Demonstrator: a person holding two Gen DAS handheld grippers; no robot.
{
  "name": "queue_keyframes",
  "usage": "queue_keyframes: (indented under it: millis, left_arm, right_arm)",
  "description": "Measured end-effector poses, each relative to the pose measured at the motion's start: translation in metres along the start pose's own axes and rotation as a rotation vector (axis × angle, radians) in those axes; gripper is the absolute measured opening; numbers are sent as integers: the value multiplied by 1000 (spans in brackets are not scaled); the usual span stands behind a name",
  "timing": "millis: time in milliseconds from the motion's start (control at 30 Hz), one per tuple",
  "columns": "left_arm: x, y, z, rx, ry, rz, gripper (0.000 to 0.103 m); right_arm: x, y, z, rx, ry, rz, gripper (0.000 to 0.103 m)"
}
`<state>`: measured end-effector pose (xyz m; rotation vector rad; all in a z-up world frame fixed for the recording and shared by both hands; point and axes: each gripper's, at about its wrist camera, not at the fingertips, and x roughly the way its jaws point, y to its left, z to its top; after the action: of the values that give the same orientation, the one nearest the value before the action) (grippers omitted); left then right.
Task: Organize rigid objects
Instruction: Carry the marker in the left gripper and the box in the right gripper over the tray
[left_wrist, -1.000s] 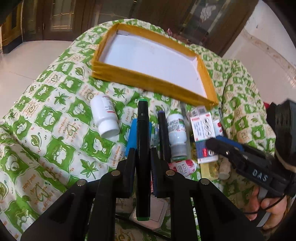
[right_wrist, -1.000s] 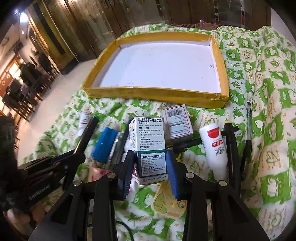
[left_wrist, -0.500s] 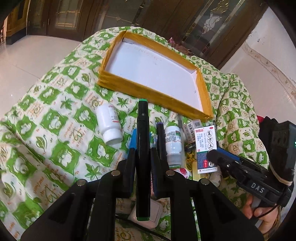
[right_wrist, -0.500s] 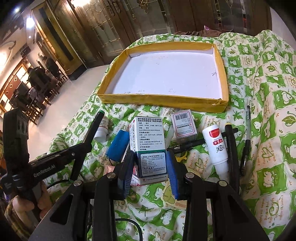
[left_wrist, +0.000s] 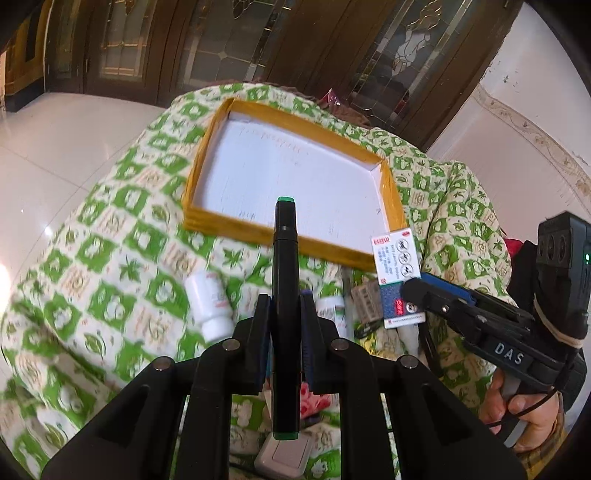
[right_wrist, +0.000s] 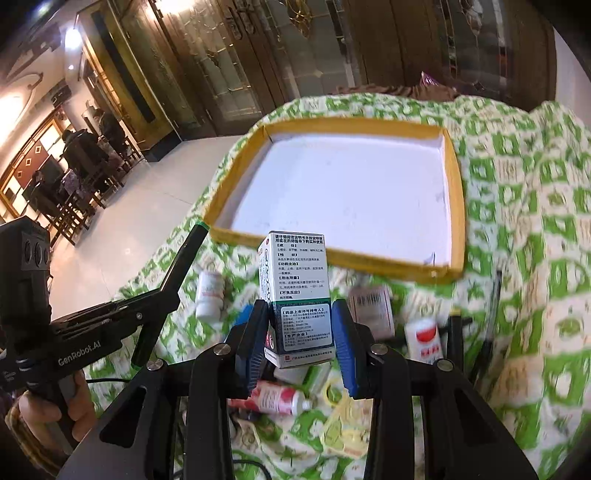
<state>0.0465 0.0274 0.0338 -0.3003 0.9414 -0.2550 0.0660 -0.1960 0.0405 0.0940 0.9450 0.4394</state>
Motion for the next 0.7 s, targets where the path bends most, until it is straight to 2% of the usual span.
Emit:
queue_keyframes:
  millis: [167,367,700]
  left_arm:
    - [2,-2,19,-3,-12,-3,13]
    - [13,-7,35,15,-5,30,13]
    - [48,-10,62,-8,6,32,13]
  right_arm:
    - [7,-3,23,3,-24,18,32]
    - [14,-18,41,59,-56,65,32]
    - [40,-48,63,106,-33,44,32]
